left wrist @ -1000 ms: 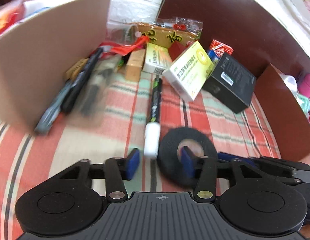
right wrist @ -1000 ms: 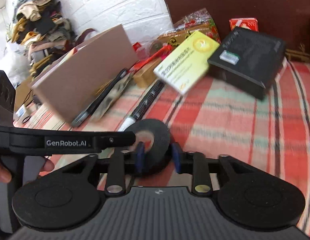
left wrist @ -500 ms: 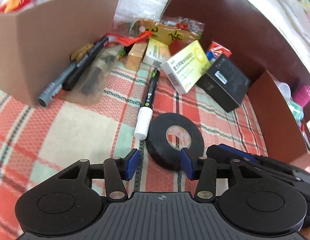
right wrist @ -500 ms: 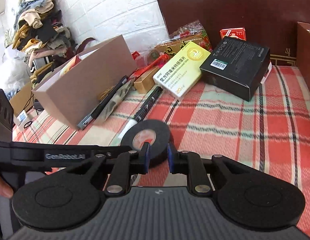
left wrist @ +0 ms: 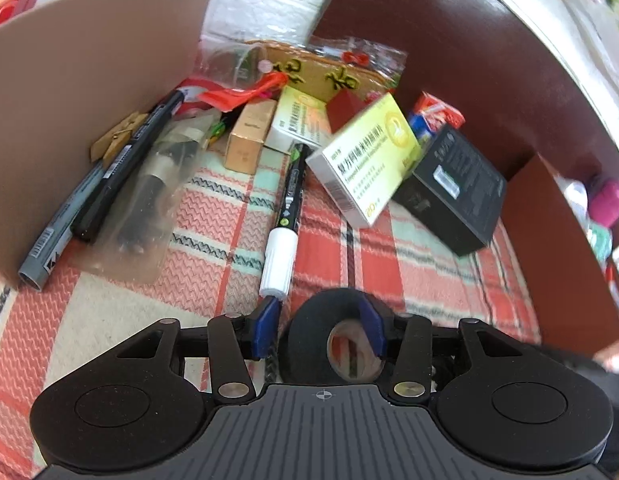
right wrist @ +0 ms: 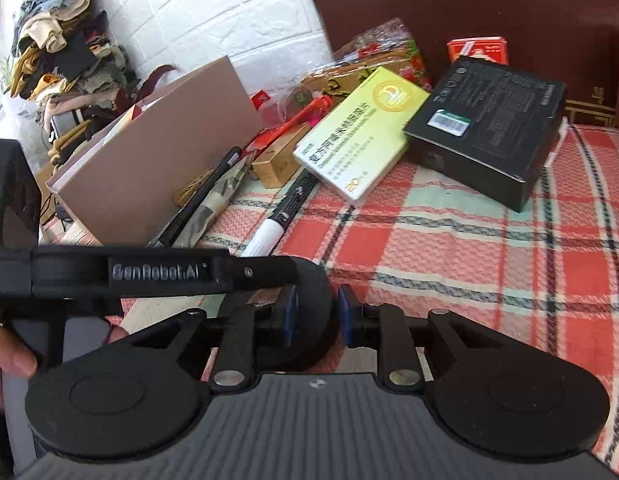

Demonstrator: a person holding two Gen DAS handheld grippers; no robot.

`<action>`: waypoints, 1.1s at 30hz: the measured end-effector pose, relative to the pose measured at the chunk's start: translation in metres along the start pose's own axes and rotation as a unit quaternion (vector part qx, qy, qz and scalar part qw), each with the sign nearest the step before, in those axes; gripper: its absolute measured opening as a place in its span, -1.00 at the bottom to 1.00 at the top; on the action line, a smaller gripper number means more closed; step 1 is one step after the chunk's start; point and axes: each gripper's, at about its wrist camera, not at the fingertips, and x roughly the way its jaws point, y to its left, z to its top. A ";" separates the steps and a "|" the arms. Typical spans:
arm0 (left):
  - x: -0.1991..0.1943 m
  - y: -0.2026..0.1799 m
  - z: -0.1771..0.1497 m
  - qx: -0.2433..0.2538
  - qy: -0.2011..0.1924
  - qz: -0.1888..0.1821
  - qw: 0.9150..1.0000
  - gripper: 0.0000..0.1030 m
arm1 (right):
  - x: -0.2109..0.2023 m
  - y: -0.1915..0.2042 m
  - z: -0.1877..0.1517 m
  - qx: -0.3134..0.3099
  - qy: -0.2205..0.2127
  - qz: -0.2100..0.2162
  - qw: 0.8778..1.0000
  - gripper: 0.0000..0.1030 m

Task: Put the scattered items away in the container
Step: 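Close the left gripper on the black tape roll while the right gripper grasps it, then carry the tape roll with both grippers into the cardboard box and release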

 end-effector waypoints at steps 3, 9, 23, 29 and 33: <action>-0.006 0.003 -0.004 -0.004 0.008 0.002 1.000 -0.35 | 0.002 0.005 -0.003 -0.018 0.005 -0.008 1.000 -0.32; -0.016 0.009 -0.012 -0.007 0.026 -0.022 0.999 -0.03 | -0.010 0.011 -0.014 -0.030 0.002 -0.015 0.999 -0.30; -0.010 0.000 -0.014 0.055 0.022 -0.007 0.998 -0.45 | -0.010 -0.008 -0.016 0.054 0.000 0.017 0.998 -0.24; -0.010 0.006 -0.014 0.047 0.018 -0.020 0.999 -0.46 | -0.003 -0.008 -0.014 0.050 0.002 0.018 0.999 -0.30; -0.011 0.003 -0.014 0.051 0.022 -0.019 0.998 -0.46 | -0.006 -0.006 -0.016 0.052 0.003 0.014 0.999 -0.33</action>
